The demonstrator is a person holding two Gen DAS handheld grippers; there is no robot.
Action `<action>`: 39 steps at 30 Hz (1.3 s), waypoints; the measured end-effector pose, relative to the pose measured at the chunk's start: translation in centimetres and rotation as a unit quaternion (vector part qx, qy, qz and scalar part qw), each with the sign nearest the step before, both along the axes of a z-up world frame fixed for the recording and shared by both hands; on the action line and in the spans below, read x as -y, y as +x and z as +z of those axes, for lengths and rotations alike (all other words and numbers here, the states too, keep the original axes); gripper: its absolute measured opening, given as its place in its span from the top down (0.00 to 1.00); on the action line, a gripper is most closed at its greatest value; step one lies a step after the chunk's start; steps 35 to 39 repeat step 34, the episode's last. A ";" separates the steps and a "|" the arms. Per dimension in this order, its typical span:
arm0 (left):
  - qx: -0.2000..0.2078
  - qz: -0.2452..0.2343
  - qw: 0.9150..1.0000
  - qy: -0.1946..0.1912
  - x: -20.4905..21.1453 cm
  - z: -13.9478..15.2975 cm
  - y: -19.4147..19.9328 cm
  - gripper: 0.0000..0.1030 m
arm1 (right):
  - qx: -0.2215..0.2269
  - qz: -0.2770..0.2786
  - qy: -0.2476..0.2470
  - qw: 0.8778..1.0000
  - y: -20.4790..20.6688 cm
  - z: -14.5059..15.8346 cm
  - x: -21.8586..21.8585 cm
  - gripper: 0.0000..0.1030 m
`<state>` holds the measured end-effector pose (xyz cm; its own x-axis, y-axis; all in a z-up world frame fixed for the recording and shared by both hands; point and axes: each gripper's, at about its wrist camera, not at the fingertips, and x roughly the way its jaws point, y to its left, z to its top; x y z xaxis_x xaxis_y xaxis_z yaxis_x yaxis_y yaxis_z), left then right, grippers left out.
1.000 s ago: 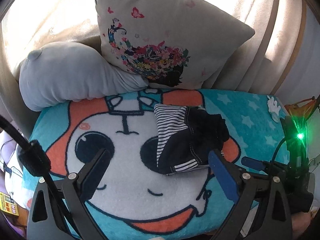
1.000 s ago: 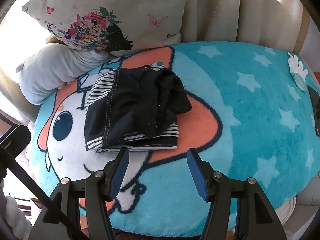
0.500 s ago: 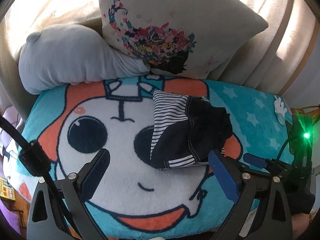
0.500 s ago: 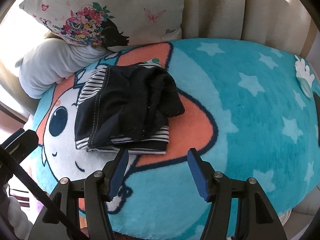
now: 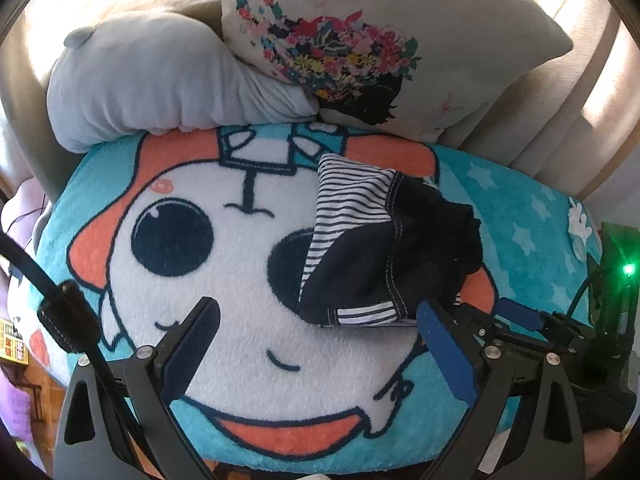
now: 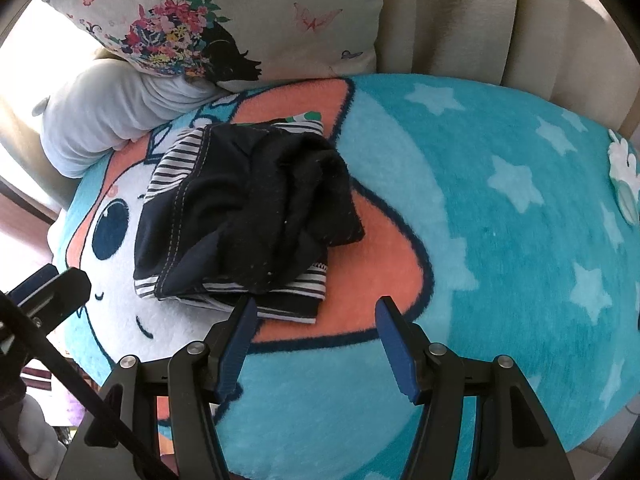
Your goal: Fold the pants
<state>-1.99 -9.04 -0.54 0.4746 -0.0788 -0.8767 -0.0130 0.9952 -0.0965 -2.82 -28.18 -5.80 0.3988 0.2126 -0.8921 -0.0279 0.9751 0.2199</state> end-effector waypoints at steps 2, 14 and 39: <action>-0.004 0.007 1.000 -0.002 -0.1 -0.2 0.0 0.05 | 0.000 0.004 -0.002 1.000 0.2 0.0 0.1 0.37; -0.022 0.036 0.999 0.004 0.0 -1.1 -0.1 0.05 | 0.001 0.032 -0.019 0.999 0.8 -0.4 -0.1 0.36; -0.038 0.047 0.998 0.021 1.5 -2.0 -0.1 0.05 | 0.017 0.071 -0.063 0.995 0.5 -0.3 0.0 0.34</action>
